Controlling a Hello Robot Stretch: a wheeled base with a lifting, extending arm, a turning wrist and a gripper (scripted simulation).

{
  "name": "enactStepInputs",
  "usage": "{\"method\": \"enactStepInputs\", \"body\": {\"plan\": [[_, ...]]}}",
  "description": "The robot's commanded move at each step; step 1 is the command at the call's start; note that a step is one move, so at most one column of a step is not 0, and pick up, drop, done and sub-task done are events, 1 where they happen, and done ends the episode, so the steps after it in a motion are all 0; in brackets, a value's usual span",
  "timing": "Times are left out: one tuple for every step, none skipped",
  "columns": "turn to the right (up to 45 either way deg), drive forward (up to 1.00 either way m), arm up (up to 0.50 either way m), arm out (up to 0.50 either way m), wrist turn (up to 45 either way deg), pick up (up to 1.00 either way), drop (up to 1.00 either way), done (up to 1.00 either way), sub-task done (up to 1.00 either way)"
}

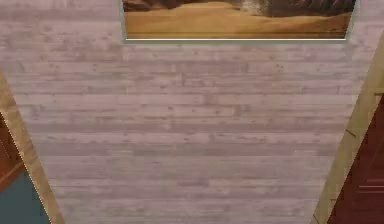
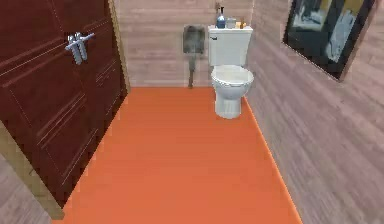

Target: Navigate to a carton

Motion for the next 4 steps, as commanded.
{"method": "enactStepInputs", "body": {"plan": [[0.0, 0.05, 0.0, 0.0, 0.0, 0.0, 0.0, 0.0, 0.0], [-45.0, 0.0, 0.0, 0.0, 0.0, 0.0, 0.0, 0.0, 0.0], [-30.0, 0.0, 0.0, 0.0, 0.0, 0.0, 0.0, 0.0, 0.0], [0.0, 1.0, 0.0, 0.0, 0.0, 0.0, 0.0, 0.0, 0.0]]}}
